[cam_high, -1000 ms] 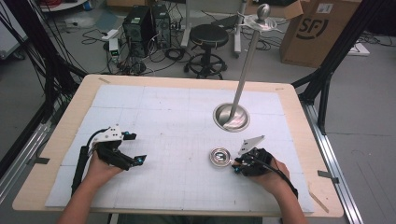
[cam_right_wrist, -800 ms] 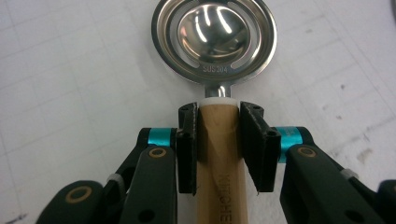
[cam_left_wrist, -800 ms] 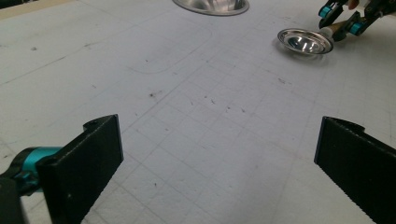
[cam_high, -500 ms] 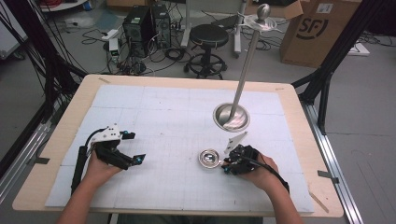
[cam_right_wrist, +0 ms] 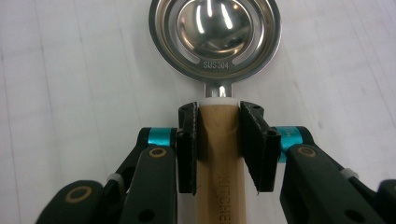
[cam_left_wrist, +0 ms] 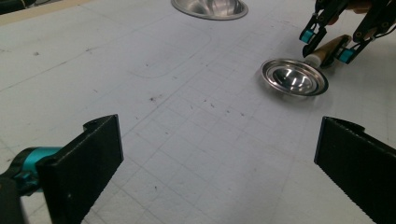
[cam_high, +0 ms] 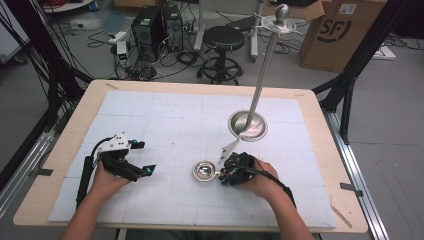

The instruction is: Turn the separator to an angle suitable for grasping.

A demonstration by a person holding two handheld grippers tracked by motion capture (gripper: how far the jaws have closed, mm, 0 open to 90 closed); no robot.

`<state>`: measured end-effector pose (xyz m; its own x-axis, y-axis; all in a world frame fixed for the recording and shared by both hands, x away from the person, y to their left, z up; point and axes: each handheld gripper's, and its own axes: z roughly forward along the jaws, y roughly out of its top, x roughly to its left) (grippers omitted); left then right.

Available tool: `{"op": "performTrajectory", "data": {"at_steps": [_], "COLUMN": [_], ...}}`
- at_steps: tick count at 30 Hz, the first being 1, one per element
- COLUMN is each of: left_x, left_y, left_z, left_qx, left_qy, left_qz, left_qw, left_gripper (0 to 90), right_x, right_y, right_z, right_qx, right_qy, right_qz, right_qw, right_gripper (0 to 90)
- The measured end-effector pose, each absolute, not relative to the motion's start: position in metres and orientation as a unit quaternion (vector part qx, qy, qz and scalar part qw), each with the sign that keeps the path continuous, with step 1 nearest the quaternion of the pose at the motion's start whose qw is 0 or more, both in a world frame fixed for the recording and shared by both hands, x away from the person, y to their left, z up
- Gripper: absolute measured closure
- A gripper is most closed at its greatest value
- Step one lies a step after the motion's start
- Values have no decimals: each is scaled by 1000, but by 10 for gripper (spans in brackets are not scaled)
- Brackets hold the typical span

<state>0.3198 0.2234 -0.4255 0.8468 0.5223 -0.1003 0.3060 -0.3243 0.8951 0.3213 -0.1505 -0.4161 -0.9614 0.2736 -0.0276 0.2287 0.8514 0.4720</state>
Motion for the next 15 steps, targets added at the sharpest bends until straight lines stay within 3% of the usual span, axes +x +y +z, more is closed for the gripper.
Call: {"op": "performTrajectory", "data": {"at_steps": [8, 15], "left_x": [320, 320], "left_y": [223, 223], "left_z": [-425, -426], "left_qx": [808, 809], "left_qy": [254, 254], "left_qz": [103, 101], "left_qw": [522, 520], "left_gripper": [17, 17], "right_x": [326, 327], "right_y": [-112, -109], "right_z": [-418, -420], "right_qx": [97, 93], "right_qy": [964, 964], "right_qz": [245, 246], "right_qw": [38, 34], "right_gripper": [683, 680]}}
